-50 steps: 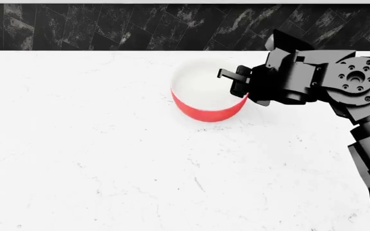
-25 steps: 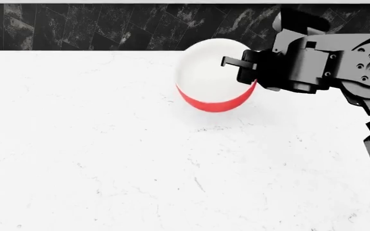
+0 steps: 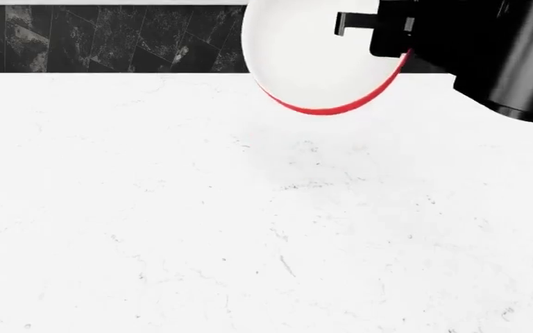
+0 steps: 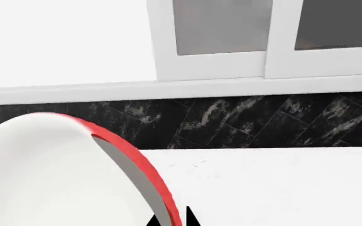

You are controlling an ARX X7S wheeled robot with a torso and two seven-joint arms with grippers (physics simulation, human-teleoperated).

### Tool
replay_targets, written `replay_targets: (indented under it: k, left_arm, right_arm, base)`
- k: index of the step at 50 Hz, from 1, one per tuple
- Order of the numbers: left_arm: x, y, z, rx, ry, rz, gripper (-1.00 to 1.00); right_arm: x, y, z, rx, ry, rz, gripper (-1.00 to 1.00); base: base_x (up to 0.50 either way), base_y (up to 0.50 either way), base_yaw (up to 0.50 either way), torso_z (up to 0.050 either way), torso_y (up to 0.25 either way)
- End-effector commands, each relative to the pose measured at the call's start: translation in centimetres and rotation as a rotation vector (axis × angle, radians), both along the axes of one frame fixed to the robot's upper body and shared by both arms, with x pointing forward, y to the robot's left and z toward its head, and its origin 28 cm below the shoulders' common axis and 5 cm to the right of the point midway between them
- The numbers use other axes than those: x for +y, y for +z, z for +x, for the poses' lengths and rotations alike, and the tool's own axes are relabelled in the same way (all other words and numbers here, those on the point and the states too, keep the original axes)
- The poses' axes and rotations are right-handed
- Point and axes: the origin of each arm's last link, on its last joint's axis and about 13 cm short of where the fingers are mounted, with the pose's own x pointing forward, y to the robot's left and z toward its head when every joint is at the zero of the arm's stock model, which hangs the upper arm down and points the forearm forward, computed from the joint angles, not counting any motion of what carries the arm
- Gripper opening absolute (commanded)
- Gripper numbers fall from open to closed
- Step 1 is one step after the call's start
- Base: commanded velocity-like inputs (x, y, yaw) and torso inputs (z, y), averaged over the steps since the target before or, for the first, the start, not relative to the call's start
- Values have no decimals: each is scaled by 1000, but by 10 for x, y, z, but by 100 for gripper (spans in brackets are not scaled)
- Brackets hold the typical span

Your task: Place the two vegetables and bowl onto the tray for setting up a vegetable dip station.

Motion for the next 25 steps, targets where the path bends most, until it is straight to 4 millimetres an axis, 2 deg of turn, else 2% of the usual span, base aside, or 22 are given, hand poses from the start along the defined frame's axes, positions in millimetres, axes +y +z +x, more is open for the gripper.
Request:
replay_targets:
  k: [1,3,25]
  left_arm:
    - [0,2,-3,-11,-2,-2,100]
    - [0,3,-3,-13,-3,-3,100]
    - [0,2,-3,-14,1,-4,100]
  right_arm:
    - [0,19,-44,-180,-38,-70,-100]
    - [-1,19,-45,-179,-39,-68,-100]
    - [-1,21,-51,-180,-66,-56,-100]
  base:
    - [0,0,0,0,0]
    - [0,-156,0,0,0]
    - [-96,-500,0,0,0]
